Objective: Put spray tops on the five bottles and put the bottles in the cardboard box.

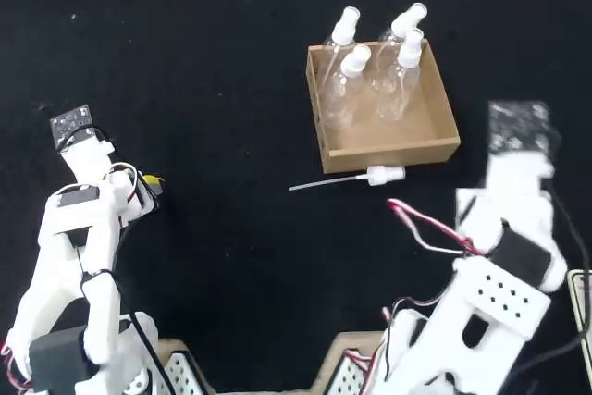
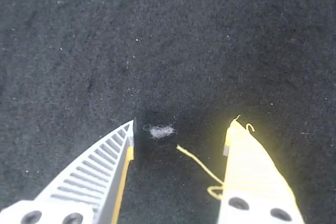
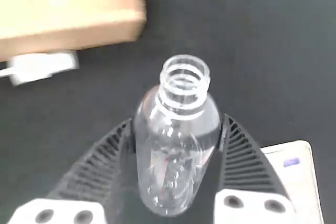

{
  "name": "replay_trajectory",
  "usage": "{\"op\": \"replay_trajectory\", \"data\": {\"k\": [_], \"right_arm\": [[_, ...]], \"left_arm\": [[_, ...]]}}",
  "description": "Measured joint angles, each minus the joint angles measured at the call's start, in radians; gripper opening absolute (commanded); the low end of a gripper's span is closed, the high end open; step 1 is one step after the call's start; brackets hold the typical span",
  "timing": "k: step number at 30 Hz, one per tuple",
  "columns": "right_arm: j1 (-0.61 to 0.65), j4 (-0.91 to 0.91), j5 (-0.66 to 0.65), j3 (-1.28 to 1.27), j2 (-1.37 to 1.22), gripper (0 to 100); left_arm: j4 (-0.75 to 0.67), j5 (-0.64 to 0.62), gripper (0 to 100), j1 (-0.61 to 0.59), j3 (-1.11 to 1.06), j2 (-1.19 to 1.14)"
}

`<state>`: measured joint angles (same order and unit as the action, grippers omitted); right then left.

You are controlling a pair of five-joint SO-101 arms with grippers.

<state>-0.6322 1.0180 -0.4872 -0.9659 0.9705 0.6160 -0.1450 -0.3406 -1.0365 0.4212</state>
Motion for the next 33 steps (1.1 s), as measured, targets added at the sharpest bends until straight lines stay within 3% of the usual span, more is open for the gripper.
{"op": "replay_trajectory", "data": {"k": [5,15,22,33], "right_arm": [[-0.112,-0.338,0.054,-0.204,0.0,17.0],[-0.121,-0.804,0.256,-0.443,0.0,17.0],[-0.121,-1.249,0.276,-0.701,0.0,17.0],[-0.121,-1.261,0.342,-0.614,-0.003,16.9]], "left_arm": [[0.0,0.0,27,0.0,0.0,0.0],[0.0,0.0,27,0.0,-0.015,0.002],[0.0,0.0,27,0.0,-0.018,0.002],[0.0,0.0,27,0.0,-0.018,0.002]]}}
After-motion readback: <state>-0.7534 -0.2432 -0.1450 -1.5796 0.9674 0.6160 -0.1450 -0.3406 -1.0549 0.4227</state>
